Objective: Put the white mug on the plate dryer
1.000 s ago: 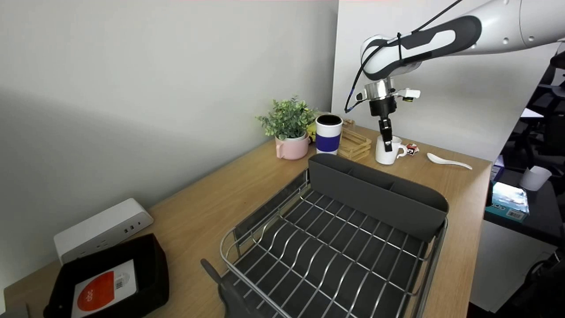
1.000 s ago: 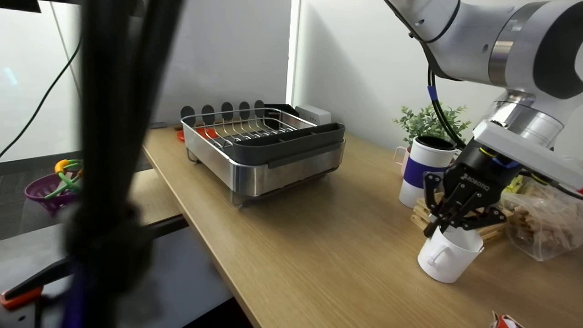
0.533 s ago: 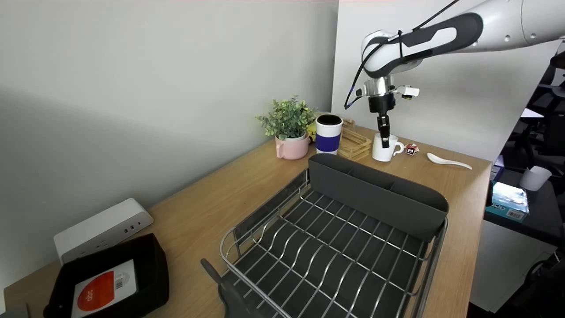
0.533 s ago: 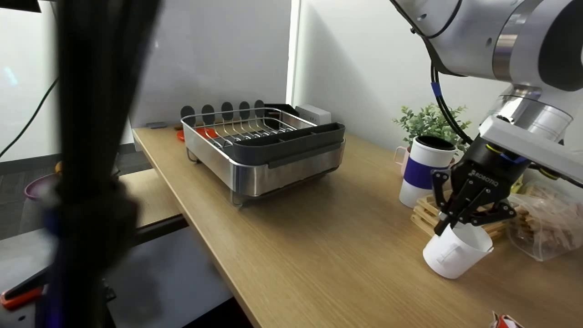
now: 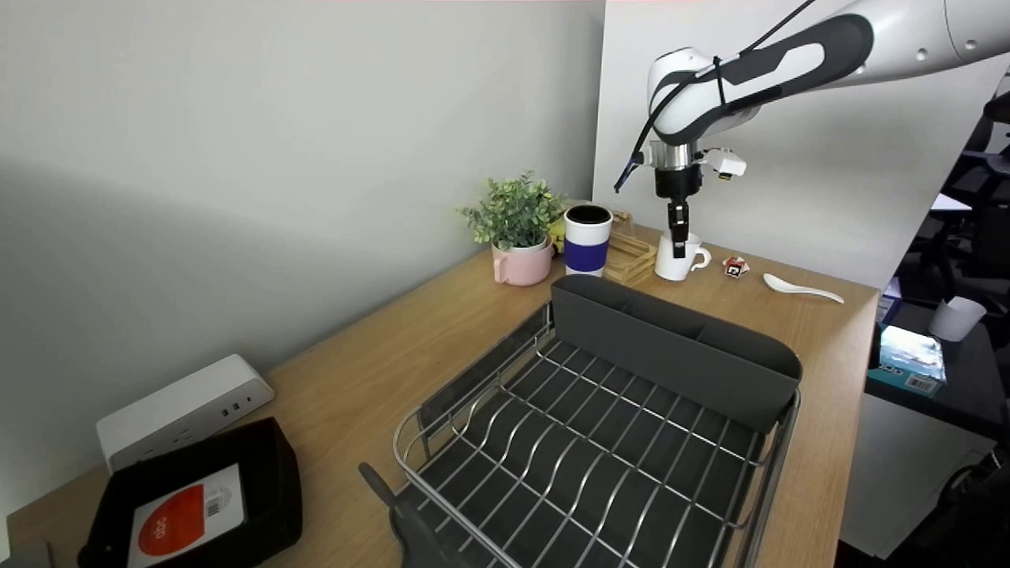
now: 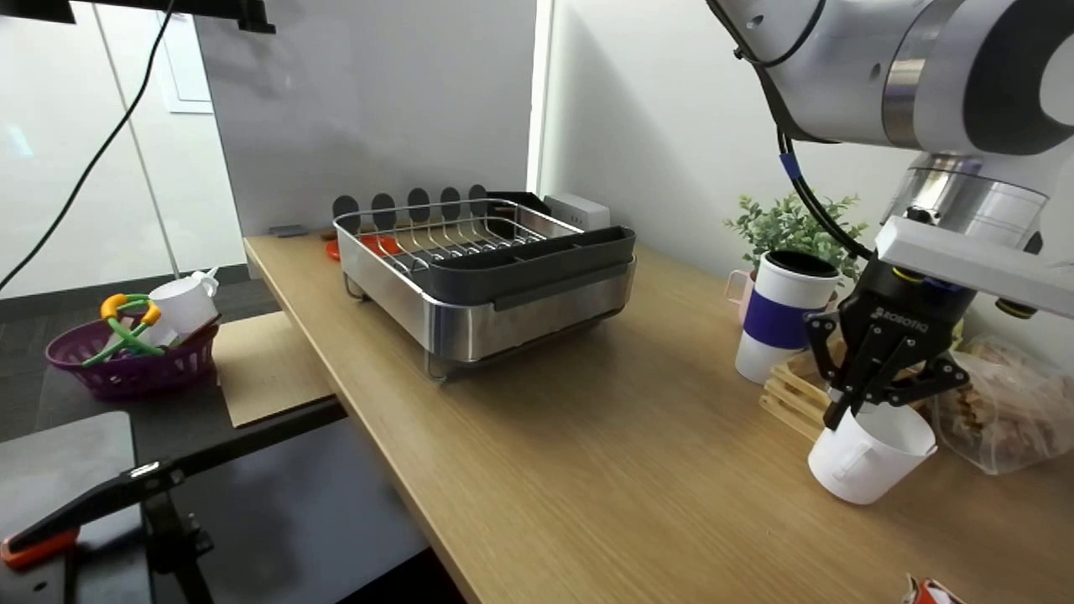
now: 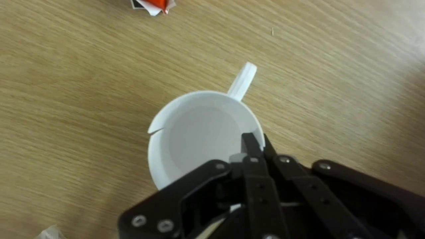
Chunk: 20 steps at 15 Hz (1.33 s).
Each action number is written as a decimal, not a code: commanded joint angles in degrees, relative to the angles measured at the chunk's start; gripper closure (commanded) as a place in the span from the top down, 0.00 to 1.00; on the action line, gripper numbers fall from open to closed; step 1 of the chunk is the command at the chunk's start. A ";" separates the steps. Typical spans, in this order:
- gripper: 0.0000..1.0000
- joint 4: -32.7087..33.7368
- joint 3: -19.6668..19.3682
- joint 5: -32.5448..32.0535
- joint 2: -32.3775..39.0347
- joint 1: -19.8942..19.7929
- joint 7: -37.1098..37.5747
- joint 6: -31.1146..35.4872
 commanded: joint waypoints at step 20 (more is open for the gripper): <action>0.01 -28.34 1.29 -8.38 -15.99 2.45 4.04 19.53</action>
